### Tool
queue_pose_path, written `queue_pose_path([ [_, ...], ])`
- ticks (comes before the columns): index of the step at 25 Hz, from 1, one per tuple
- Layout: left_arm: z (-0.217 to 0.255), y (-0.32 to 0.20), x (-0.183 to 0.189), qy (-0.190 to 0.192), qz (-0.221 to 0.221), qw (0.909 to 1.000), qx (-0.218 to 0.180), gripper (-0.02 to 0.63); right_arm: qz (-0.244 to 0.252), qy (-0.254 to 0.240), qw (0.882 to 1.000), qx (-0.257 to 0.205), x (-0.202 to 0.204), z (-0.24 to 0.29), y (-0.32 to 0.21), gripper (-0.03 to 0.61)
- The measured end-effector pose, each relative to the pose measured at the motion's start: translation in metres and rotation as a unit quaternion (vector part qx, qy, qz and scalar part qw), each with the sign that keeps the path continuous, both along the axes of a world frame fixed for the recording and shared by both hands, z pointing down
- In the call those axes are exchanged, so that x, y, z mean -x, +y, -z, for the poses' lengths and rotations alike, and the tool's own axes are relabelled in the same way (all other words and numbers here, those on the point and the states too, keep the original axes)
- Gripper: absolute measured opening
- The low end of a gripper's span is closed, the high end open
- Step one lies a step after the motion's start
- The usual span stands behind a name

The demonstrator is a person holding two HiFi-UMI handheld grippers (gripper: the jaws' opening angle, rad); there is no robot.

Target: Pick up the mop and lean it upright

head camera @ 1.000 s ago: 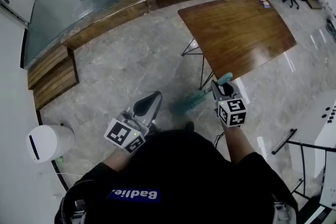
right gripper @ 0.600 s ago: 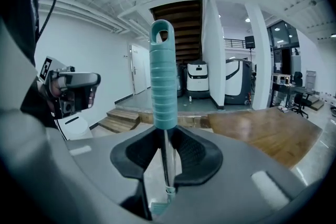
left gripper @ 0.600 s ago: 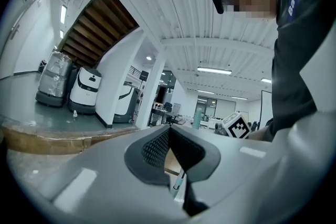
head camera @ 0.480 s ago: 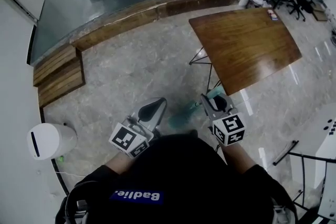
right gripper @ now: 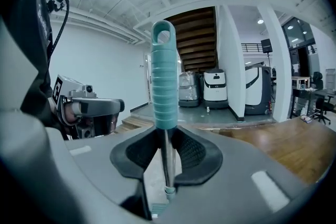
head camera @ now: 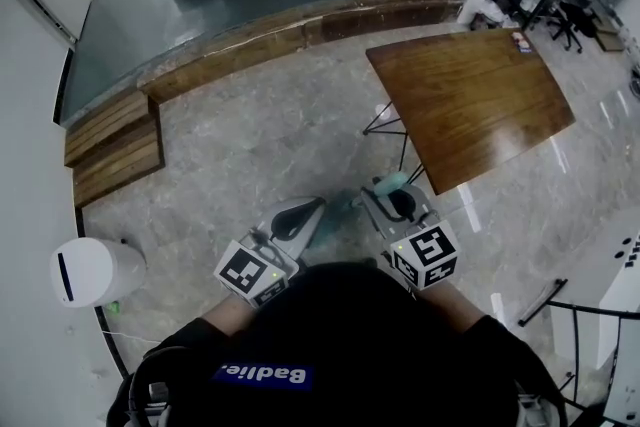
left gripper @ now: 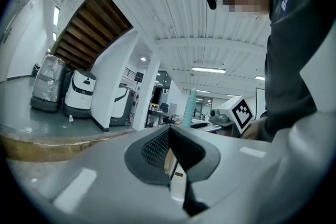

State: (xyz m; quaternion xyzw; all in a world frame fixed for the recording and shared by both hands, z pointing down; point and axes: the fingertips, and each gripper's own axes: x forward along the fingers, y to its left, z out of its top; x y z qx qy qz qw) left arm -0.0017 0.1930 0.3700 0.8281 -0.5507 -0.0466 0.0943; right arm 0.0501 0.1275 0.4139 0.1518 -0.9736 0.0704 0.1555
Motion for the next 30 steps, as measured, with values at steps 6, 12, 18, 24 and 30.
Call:
queue_pose_path([
  [6, 0.001, 0.008, 0.021, 0.006, 0.025, 0.9996, -0.009, 0.017, 0.033, 0.0, 0.999, -0.015, 0.027, 0.009, 0.013, 0.106],
  [12, 0.0, 0.029, 0.055, 0.01, 0.051, 0.9984, -0.021, 0.017, 0.04, 0.016, 0.999, -0.021, 0.049, 0.007, 0.02, 0.106],
  [18, -0.005, 0.051, 0.093, 0.01, 0.054, 0.9978, -0.036, 0.017, 0.022, 0.028, 0.999, -0.03, 0.078, 0.012, 0.015, 0.106],
  [24, -0.001, 0.065, 0.131, 0.003, 0.061, 0.9976, -0.033, 0.017, -0.001, 0.025, 0.999, -0.035, 0.105, 0.017, 0.013, 0.106],
  [30, -0.003, 0.061, 0.155, 0.002, 0.083, 0.9961, -0.028, 0.017, 0.006, 0.018, 0.999, -0.035, 0.131, 0.019, -0.004, 0.106],
])
